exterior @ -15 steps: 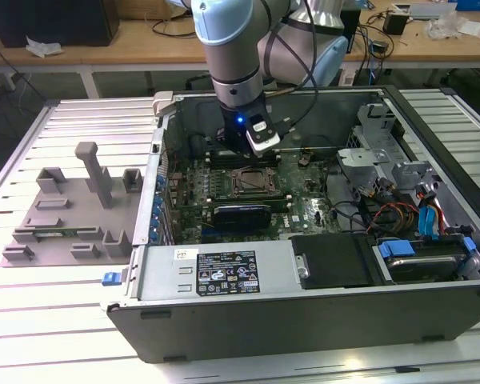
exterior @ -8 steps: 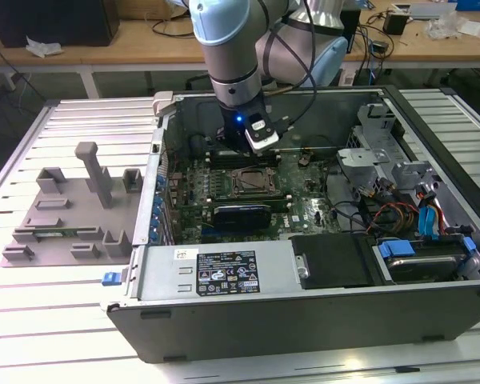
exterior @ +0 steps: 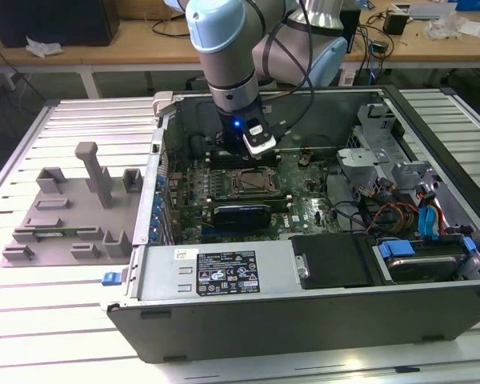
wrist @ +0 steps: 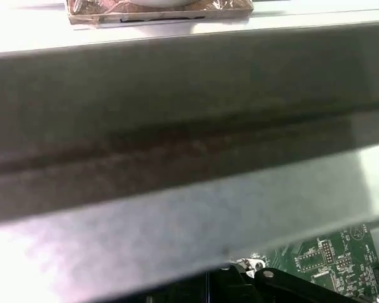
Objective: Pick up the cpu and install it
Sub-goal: 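Install the first cpu locking lever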
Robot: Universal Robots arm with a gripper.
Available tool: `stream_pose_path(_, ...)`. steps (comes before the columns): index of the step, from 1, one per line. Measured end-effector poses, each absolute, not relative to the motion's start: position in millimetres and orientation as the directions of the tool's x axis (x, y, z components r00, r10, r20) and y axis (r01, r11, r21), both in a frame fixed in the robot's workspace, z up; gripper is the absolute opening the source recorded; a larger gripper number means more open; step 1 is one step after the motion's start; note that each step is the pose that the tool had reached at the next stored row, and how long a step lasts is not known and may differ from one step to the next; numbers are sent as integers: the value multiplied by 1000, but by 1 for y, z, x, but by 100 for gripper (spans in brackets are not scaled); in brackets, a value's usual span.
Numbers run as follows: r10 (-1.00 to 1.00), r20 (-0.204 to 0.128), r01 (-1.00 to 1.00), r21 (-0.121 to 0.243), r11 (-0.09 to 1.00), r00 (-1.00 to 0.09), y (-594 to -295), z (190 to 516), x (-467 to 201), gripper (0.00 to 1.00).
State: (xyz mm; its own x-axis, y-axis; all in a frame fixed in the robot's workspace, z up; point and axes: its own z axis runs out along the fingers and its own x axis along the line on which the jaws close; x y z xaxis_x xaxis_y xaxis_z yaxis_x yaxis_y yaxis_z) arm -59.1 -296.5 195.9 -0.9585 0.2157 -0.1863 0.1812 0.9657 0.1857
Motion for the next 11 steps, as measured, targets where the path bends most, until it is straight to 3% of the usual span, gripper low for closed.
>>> stream_pose_path(11, 216, -196, 179, 188, 966, -957, -297, 200, -59, 11)
